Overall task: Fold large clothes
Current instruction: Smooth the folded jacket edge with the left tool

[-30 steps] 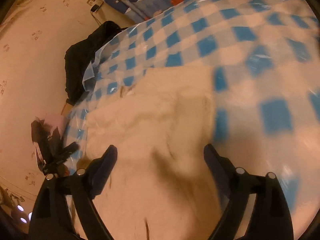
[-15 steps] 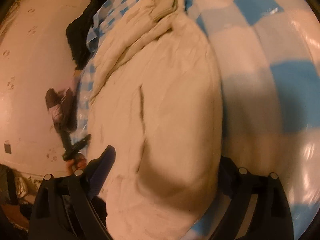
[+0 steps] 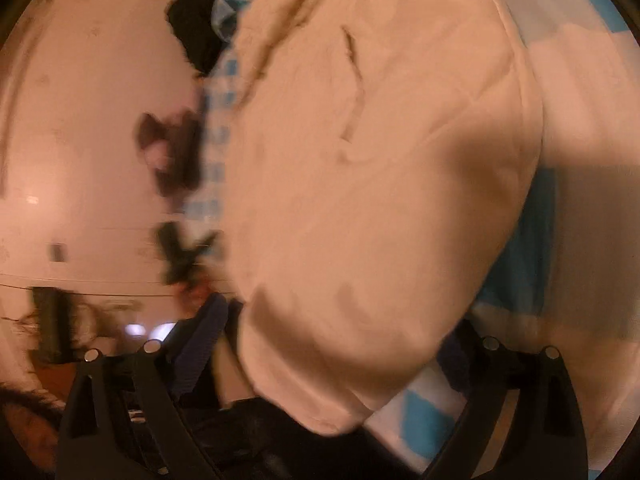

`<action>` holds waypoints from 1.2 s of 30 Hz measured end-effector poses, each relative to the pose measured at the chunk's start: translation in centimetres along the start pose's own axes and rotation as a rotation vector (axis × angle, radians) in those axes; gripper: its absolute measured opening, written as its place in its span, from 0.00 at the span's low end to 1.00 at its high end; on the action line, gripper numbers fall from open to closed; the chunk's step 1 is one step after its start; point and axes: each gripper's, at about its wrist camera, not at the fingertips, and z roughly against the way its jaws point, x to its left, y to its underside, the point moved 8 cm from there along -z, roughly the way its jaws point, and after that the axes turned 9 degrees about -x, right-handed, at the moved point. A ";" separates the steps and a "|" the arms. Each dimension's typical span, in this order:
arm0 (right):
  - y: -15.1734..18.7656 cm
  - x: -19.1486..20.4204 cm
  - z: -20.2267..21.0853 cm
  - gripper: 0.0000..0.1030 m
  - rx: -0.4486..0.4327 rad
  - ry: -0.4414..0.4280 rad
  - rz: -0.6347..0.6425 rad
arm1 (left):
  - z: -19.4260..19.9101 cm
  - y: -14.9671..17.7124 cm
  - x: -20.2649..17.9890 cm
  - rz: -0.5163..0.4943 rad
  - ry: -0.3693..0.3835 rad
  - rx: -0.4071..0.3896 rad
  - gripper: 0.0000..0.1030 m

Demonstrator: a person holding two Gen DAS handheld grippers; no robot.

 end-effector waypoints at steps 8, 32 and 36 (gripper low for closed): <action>-2.1 9.7 4.2 0.88 -0.205 -0.440 0.124 | 4.9 -3.6 0.1 0.151 0.080 -0.130 0.71; 1.8 7.6 9.6 0.94 -0.340 -0.522 -0.034 | 2.7 0.9 1.6 0.108 -0.003 0.003 0.79; 6.9 2.1 6.9 0.94 -0.403 -0.514 -0.221 | 2.0 1.7 1.8 0.123 -0.018 0.020 0.79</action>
